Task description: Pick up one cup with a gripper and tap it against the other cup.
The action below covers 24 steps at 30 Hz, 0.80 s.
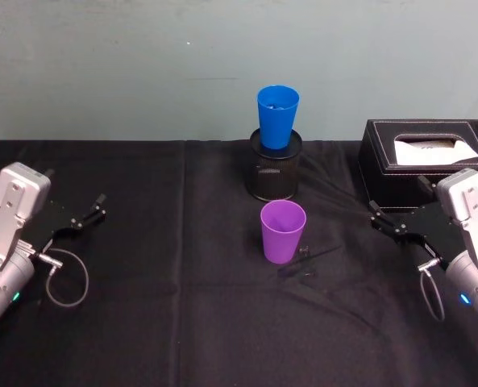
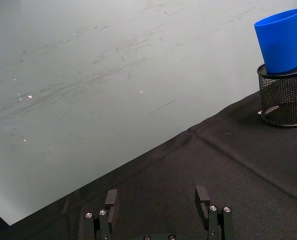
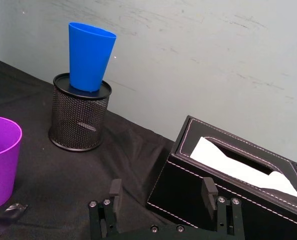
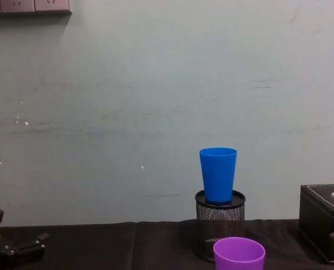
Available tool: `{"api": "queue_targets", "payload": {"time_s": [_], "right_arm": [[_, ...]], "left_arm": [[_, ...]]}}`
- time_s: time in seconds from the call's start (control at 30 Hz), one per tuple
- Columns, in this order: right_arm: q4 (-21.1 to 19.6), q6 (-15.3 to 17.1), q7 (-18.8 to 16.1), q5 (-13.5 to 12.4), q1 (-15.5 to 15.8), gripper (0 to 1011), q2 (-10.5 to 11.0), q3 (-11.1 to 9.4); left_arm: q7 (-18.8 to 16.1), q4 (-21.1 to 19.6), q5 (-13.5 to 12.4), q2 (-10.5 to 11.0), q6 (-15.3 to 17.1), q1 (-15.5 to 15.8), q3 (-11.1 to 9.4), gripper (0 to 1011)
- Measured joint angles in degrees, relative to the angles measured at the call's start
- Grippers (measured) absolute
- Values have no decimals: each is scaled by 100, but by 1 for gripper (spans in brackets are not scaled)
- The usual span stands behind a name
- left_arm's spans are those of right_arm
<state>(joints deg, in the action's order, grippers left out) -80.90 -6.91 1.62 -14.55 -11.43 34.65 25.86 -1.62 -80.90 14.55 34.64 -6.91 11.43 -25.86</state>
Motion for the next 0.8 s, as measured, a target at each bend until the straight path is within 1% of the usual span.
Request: {"api": "queue_targets", "payload": {"time_s": [0.1, 0.27, 0.43, 0.57, 0.6, 0.7, 0.8], "right_arm": [[-12, 0, -2, 14, 17, 1003, -1, -8], [-182, 52, -55, 60, 225, 1003, -15, 9], [-365, 123, -272, 23, 393, 1003, -124, 105], [-411, 147, -504, -35, 438, 1003, -309, 206], [-380, 131, -599, -63, 420, 1003, -396, 246], [-289, 96, -742, -120, 366, 1003, -533, 283], [-111, 44, -950, -231, 252, 1003, -755, 307]], "left_arm": [[0, 0, 0, 0, 0, 0, 0, 1000], [0, 0, 0, 0, 0, 0, 0, 1000], [0, 0, 0, 0, 0, 0, 0, 1000], [0, 0, 0, 0, 0, 0, 0, 1000], [0, 0, 0, 0, 0, 0, 0, 1000], [0, 0, 0, 0, 0, 0, 0, 1000], [0, 0, 0, 0, 0, 0, 0, 1000]]}}
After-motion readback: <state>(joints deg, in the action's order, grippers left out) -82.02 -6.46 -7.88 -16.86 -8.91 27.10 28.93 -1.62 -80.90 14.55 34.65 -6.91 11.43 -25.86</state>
